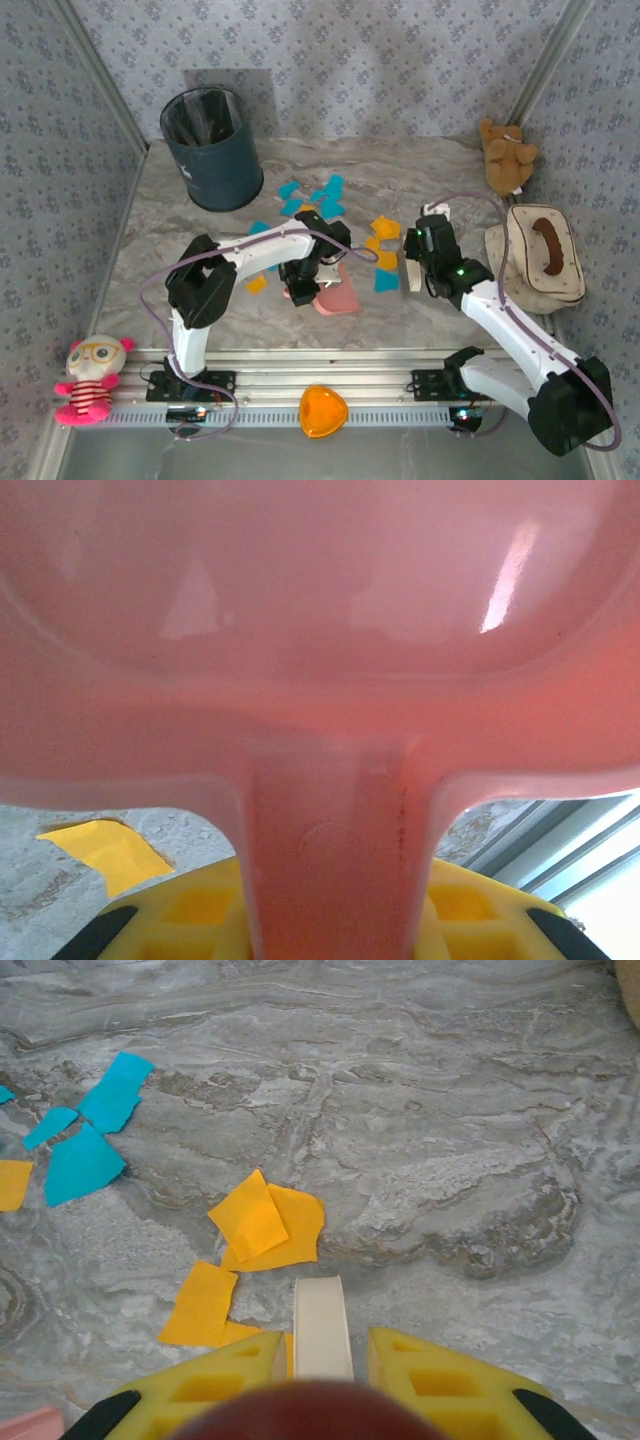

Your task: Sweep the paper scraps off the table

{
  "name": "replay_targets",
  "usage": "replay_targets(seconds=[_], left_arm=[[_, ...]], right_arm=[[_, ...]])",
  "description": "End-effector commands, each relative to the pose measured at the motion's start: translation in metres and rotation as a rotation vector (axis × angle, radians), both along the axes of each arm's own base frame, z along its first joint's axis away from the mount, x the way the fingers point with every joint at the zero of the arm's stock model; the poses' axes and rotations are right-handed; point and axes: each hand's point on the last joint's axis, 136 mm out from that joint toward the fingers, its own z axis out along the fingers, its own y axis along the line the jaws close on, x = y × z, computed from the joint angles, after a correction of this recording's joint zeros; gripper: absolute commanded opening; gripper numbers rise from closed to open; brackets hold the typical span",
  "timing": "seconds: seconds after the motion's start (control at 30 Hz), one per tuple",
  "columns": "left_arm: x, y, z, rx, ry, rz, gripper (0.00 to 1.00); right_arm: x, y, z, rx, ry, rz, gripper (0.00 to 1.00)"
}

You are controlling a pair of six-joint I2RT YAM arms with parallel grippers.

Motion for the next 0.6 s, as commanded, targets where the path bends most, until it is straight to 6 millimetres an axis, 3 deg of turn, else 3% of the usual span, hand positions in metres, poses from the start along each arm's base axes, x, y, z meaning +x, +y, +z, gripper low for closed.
replay_targets(seconds=[0.0, 0.57], left_arm=[[0.002, 0.001, -0.001, 0.038, 0.004, -0.023, 0.00], [0.003, -0.009, -0.013, 0.069, 0.049, 0.016, 0.00]], right_arm=[[0.001, 0.011, -0.005, 0.039, 0.006, 0.017, 0.00], [0.009, 0.050, -0.009, 0.116, 0.015, 0.114, 0.00]])
